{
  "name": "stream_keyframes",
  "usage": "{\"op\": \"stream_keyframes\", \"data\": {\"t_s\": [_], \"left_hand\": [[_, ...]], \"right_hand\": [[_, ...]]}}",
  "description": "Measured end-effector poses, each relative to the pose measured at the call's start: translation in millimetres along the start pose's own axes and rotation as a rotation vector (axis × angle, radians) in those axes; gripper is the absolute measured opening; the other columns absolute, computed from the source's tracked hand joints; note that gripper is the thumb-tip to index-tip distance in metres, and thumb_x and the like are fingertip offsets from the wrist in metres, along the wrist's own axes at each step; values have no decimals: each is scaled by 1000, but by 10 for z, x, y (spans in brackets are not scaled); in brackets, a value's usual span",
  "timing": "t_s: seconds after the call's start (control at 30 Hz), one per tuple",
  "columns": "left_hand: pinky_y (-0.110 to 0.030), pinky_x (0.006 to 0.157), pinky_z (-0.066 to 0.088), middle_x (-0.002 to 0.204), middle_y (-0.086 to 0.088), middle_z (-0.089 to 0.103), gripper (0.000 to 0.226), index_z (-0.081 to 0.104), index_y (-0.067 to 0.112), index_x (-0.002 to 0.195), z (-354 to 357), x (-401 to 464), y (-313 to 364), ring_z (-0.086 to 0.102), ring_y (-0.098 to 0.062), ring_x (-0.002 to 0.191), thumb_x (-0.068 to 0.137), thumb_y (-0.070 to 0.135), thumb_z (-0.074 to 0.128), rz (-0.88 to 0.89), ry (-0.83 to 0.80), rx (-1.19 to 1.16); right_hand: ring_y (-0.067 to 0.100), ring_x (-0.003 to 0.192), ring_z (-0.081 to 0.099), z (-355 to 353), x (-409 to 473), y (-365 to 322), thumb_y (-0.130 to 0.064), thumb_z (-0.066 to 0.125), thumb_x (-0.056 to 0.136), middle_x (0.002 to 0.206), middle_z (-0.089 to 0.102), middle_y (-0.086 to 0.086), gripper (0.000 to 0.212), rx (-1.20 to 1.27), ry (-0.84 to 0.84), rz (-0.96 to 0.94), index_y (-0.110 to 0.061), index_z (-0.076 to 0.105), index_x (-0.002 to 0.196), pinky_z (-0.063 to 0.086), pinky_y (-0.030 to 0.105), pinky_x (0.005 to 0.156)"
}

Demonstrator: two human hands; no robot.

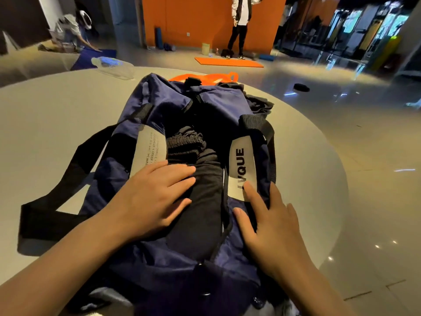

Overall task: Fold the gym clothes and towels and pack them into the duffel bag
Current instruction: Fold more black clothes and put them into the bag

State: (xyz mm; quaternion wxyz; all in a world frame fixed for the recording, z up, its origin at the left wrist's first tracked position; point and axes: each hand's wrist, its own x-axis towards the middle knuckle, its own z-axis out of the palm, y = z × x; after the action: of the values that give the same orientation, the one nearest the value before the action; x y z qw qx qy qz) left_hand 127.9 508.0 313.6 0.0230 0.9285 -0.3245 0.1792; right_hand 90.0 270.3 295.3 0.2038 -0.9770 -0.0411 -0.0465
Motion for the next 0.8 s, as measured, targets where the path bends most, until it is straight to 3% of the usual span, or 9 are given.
{"op": "stream_keyframes", "data": {"t_s": [0.1, 0.2, 0.3, 0.37, 0.5, 0.6, 0.8], "left_hand": [[-35, 98, 40, 125, 1, 63, 47, 69, 18, 116, -192, -192, -150, 56, -16, 114, 89, 47, 44, -140, 10, -82], [-37, 107, 35, 129, 20, 56, 58, 63, 36, 122, -357, -486, -259, 47, -1, 122, 86, 70, 32, -355, 32, -278], [-31, 118, -7, 137, 42, 27, 70, 37, 64, 125, -337, -794, -325, 12, 18, 135, 70, 90, 2, -470, -143, -330], [-30, 115, -18, 140, 44, 14, 73, 25, 67, 124, -281, -975, -391, -6, 20, 135, 64, 91, -9, -510, -179, -292], [-28, 115, -13, 144, 44, 4, 72, 15, 65, 131, -296, -1277, -615, -13, 17, 137, 69, 89, -10, -577, -140, -253], [-26, 116, -10, 148, 42, 3, 58, 11, 68, 136, -297, -1480, -818, -8, 11, 141, 81, 83, -2, -613, -103, -239], [-39, 114, 5, 159, 4, 19, 53, 21, 40, 150, -102, -1801, -1520, 10, -21, 147, 101, 57, 12, -719, -12, 70]], "right_hand": [[25, 139, 25, 156, 123, -224, -70, -1, 75, 154, 15, 2, 75, -49, -6, -9, -46, 11, 145, 18, 50, 115], [30, 131, 35, 302, 290, -485, -70, 6, 78, 148, 23, 6, 71, 2, -3, -38, -44, 13, 144, 32, 48, 108], [29, 128, 38, 462, 500, -751, -68, 16, 84, 145, 25, 6, 64, 27, -22, -91, -41, 16, 143, 38, 45, 104], [30, 126, 39, 557, 647, -936, -64, 24, 90, 143, 25, 8, 59, 24, -33, -126, -39, 17, 143, 39, 46, 103], [35, 121, 42, 764, 925, -1308, -63, 23, 88, 141, 29, 12, 56, 28, -32, -186, -38, 23, 138, 41, 48, 99], [37, 123, 42, 922, 1082, -1607, -64, 22, 86, 143, 29, 14, 56, 52, -50, -236, -40, 24, 137, 40, 48, 100], [38, 121, 43, 1264, 1441, -2294, -56, 32, 93, 142, 32, 14, 43, 120, -44, -328, -35, 30, 131, 41, 48, 100]]}}
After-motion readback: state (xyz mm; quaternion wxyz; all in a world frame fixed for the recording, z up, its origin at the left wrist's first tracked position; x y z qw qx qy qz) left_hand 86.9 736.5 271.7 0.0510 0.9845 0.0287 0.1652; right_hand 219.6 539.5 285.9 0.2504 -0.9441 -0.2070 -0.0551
